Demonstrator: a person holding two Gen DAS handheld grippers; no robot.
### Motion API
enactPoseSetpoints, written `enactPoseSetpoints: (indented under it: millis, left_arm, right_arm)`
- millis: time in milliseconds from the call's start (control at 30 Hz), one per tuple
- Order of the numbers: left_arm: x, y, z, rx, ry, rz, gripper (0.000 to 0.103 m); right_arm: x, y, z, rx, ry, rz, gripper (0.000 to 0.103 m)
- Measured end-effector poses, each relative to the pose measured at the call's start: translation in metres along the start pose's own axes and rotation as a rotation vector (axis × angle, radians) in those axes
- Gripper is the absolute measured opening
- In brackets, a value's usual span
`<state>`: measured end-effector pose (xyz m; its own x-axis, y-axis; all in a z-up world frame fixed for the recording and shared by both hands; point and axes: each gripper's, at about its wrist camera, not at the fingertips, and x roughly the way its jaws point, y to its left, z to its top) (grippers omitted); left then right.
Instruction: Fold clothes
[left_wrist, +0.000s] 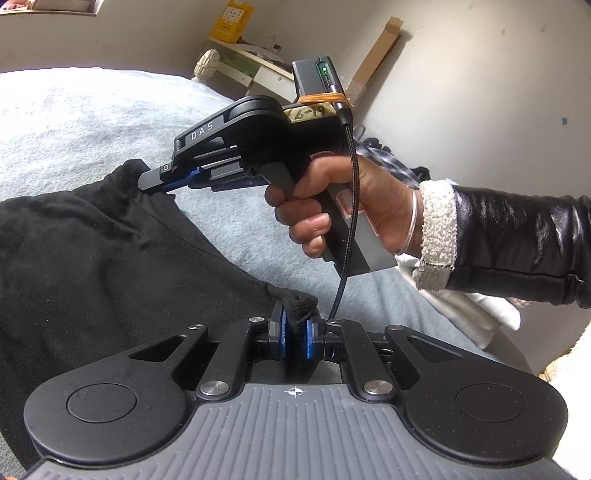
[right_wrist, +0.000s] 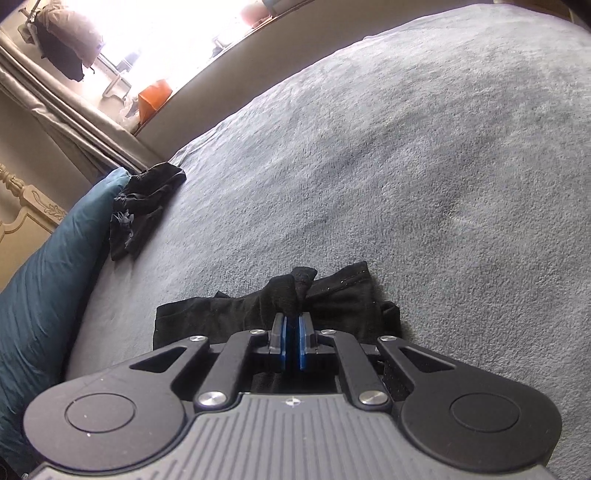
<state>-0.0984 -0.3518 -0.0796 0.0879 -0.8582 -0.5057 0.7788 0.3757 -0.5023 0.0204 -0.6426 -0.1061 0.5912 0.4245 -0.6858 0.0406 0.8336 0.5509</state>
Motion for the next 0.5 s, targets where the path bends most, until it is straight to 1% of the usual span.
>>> enactPoseSetpoints:
  millis: [333,400,500]
  left_arm:
    - [-0.001,0.003,0.002,0.027,0.014,-0.015,0.008]
    - [0.001,0.005,0.0,0.034,0.029,-0.012,0.008]
    - [0.007,0.007,-0.004,0.044,0.074,-0.005,0.009]
  right_arm:
    - [-0.01,-0.017,0.0,0.021,-0.021,-0.016,0.005]
    - [-0.01,-0.021,0.0,0.023,-0.021,-0.016,0.005]
    - [-0.008,-0.026,-0.002,0.022,-0.014,-0.023,0.005]
